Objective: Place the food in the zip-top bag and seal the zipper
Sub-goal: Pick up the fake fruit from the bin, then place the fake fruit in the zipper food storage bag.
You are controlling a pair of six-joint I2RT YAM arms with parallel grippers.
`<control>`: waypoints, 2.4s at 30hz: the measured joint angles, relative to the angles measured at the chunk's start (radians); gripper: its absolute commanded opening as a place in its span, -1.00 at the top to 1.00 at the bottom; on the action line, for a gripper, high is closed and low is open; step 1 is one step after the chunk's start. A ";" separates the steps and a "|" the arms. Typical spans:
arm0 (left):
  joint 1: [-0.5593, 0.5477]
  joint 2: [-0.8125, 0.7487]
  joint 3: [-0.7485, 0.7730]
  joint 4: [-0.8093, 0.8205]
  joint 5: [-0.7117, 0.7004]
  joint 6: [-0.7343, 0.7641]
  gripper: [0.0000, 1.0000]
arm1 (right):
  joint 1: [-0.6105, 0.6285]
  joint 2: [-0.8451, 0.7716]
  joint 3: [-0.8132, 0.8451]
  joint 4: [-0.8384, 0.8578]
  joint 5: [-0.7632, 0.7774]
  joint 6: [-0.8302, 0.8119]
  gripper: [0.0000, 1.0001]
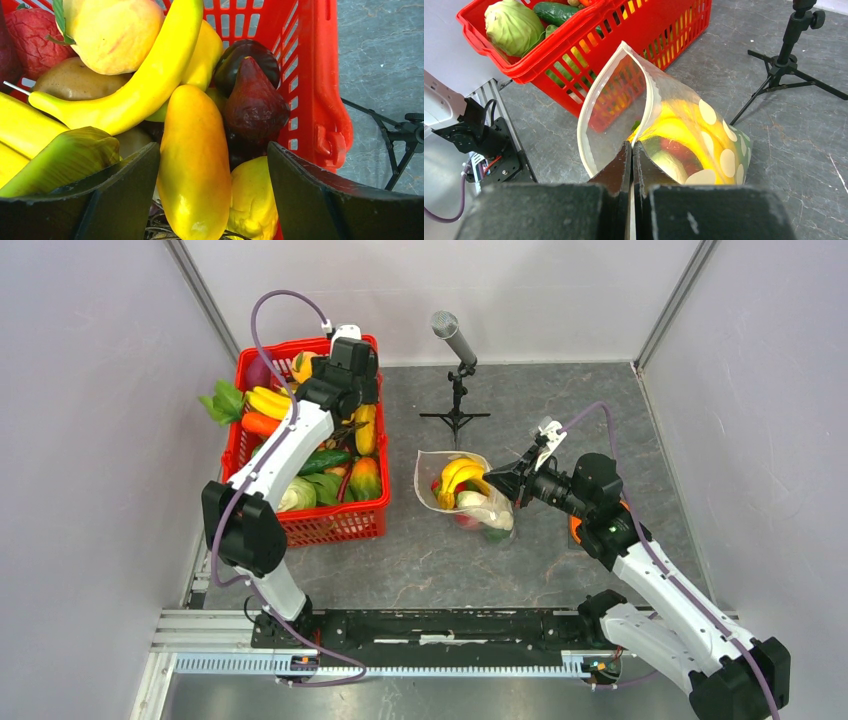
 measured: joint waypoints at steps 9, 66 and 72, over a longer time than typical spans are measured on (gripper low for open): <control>-0.006 -0.008 -0.012 -0.013 -0.010 -0.013 -0.84 | 0.000 0.000 -0.004 0.002 -0.007 0.002 1.00; -0.021 -0.470 -0.312 0.084 0.775 -0.102 0.57 | 0.000 -0.002 -0.025 0.049 -0.008 0.043 1.00; -0.197 -0.521 -0.385 0.072 0.901 -0.045 0.57 | 0.000 -0.014 -0.031 0.058 0.001 0.057 1.00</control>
